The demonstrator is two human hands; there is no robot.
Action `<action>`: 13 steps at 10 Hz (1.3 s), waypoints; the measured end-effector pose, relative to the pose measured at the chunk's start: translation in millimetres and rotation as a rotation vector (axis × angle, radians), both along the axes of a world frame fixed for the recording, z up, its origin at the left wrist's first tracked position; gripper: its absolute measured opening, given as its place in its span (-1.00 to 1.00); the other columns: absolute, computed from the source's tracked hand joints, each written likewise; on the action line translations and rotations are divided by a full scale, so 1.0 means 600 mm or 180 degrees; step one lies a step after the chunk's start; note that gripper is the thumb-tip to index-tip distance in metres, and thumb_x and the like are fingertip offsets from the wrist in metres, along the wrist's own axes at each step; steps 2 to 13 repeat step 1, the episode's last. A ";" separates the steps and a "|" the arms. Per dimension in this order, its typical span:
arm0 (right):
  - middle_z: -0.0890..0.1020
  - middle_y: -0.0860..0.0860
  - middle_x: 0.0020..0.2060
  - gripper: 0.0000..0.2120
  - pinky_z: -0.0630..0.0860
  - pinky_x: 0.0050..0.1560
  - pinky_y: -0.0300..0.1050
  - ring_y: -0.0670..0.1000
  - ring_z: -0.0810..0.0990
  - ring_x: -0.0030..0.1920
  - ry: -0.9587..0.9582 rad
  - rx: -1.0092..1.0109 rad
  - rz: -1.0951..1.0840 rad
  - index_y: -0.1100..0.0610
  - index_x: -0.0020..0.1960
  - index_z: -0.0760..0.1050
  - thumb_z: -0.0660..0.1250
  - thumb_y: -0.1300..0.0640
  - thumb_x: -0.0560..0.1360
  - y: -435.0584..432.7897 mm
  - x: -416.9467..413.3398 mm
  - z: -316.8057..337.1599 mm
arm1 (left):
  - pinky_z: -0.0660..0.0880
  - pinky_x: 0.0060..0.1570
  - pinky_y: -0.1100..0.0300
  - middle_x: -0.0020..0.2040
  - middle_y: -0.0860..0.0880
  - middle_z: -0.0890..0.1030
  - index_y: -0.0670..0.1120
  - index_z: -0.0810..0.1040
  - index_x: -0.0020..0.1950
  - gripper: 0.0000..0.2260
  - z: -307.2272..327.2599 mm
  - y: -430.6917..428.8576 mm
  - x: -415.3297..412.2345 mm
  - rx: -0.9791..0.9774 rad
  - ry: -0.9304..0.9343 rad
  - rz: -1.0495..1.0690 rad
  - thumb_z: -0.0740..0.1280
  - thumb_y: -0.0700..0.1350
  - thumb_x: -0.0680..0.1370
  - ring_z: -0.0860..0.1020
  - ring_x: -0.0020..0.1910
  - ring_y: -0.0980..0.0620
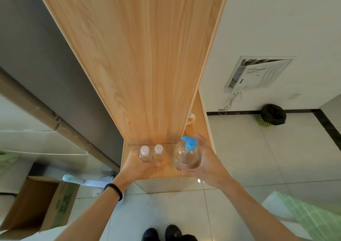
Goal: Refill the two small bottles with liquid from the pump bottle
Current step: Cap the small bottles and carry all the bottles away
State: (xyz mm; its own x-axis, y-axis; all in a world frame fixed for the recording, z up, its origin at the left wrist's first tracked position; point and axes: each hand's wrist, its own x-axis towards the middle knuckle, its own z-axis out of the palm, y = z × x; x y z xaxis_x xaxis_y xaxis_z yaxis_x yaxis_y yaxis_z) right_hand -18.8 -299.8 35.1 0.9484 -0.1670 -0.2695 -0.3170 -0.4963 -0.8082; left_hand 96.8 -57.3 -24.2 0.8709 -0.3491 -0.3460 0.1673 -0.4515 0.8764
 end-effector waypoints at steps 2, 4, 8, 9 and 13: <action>0.43 -0.27 0.45 -0.03 0.39 0.44 -0.14 -0.22 0.39 0.48 -0.0262 -0.0495 -0.0112 -0.17 0.54 0.32 0.54 -0.35 0.20 -0.033 -0.030 0.081 | 0.54 -0.04 0.37 0.01 0.16 0.69 0.07 0.60 0.15 -0.57 0.002 0.015 -0.007 0.0025 0.0042 -0.0221 0.65 -0.23 0.40 0.67 -0.01 0.12; 0.43 -0.27 0.45 -0.03 0.39 0.44 -0.14 -0.22 0.39 0.48 -0.0262 -0.0495 -0.0112 -0.17 0.54 0.32 0.54 -0.35 0.20 -0.033 -0.030 0.081 | 0.54 -0.04 0.37 0.01 0.16 0.69 0.07 0.60 0.15 -0.57 0.002 0.015 -0.007 0.0025 0.0042 -0.0221 0.65 -0.23 0.40 0.67 -0.01 0.12; 0.43 -0.27 0.45 -0.03 0.39 0.44 -0.14 -0.22 0.39 0.48 -0.0262 -0.0495 -0.0112 -0.17 0.54 0.32 0.54 -0.35 0.20 -0.033 -0.030 0.081 | 0.54 -0.04 0.37 0.01 0.16 0.69 0.07 0.60 0.15 -0.57 0.002 0.015 -0.007 0.0025 0.0042 -0.0221 0.65 -0.23 0.40 0.67 -0.01 0.12; 0.43 -0.27 0.45 -0.03 0.39 0.44 -0.14 -0.22 0.39 0.48 -0.0262 -0.0495 -0.0112 -0.17 0.54 0.32 0.54 -0.35 0.20 -0.033 -0.030 0.081 | 0.54 -0.04 0.37 0.01 0.16 0.69 0.07 0.60 0.15 -0.57 0.002 0.015 -0.007 0.0025 0.0042 -0.0221 0.65 -0.23 0.40 0.67 -0.01 0.12; 0.43 -0.27 0.45 -0.03 0.39 0.44 -0.14 -0.22 0.39 0.48 -0.0262 -0.0495 -0.0112 -0.17 0.54 0.32 0.54 -0.35 0.20 -0.033 -0.030 0.081 | 0.54 -0.04 0.37 0.01 0.16 0.69 0.07 0.60 0.15 -0.57 0.002 0.015 -0.007 0.0025 0.0042 -0.0221 0.65 -0.23 0.40 0.67 -0.01 0.12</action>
